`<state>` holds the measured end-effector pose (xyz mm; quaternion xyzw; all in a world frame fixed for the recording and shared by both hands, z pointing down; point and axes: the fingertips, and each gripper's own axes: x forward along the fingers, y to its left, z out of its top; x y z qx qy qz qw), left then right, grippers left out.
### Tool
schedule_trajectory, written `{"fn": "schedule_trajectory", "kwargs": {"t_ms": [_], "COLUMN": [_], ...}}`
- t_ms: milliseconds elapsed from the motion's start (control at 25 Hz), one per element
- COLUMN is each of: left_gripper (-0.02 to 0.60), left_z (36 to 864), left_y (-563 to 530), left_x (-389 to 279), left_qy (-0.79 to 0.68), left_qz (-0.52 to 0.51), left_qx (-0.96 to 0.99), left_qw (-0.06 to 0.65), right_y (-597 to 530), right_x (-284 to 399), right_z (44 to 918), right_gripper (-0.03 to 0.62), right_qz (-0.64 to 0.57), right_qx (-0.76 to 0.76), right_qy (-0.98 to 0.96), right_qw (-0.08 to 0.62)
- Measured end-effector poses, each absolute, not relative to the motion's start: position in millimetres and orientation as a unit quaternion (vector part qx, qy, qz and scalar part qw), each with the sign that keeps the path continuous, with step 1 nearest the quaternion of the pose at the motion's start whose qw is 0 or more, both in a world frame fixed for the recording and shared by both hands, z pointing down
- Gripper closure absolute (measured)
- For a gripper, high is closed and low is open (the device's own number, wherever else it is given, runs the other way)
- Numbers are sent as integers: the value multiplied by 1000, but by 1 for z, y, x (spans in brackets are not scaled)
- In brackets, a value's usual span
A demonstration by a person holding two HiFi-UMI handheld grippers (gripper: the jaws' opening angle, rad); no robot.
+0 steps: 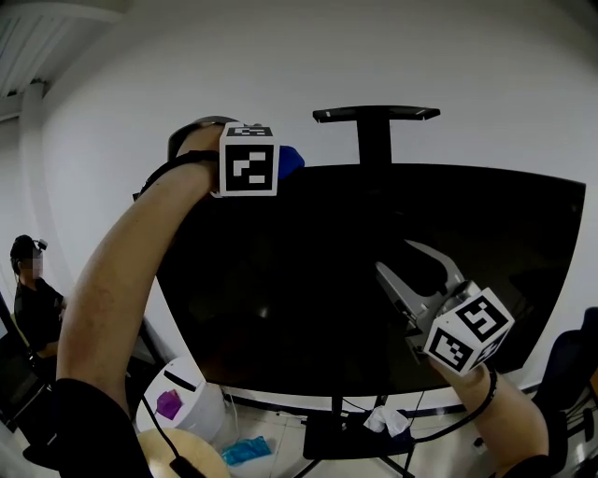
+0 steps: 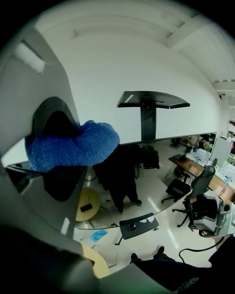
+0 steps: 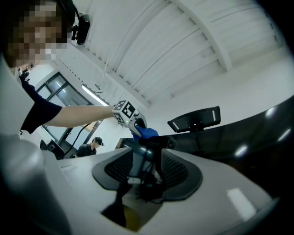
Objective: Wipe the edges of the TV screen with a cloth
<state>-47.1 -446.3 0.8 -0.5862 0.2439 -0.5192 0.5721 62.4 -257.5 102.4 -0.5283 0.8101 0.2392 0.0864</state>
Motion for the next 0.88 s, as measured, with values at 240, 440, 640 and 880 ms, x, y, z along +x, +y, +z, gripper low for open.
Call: {"fn": "schedule_trajectory", "kwargs": {"t_ms": [240, 440, 640, 880], "left_gripper": [437, 437, 437, 439], "left_z": [1, 1, 0, 2], "left_y": [-415, -385, -367, -345], "left_x": [24, 96, 137, 183], "left_qy": [245, 254, 261, 241], "left_qz": [-514, -509, -498, -491], "left_qx": [-584, -592, -601, -607], "left_qw": [579, 571, 568, 576], "right_y": [-218, -190, -179, -161], "right_x": [123, 187, 215, 250], "right_z": [99, 89, 80, 74], "right_gripper": [393, 393, 393, 393], "right_qz": [242, 259, 265, 272], "right_qx": [-524, -517, -510, -529], "right_qy": [812, 813, 816, 801], "right_qw": [85, 71, 64, 77]}}
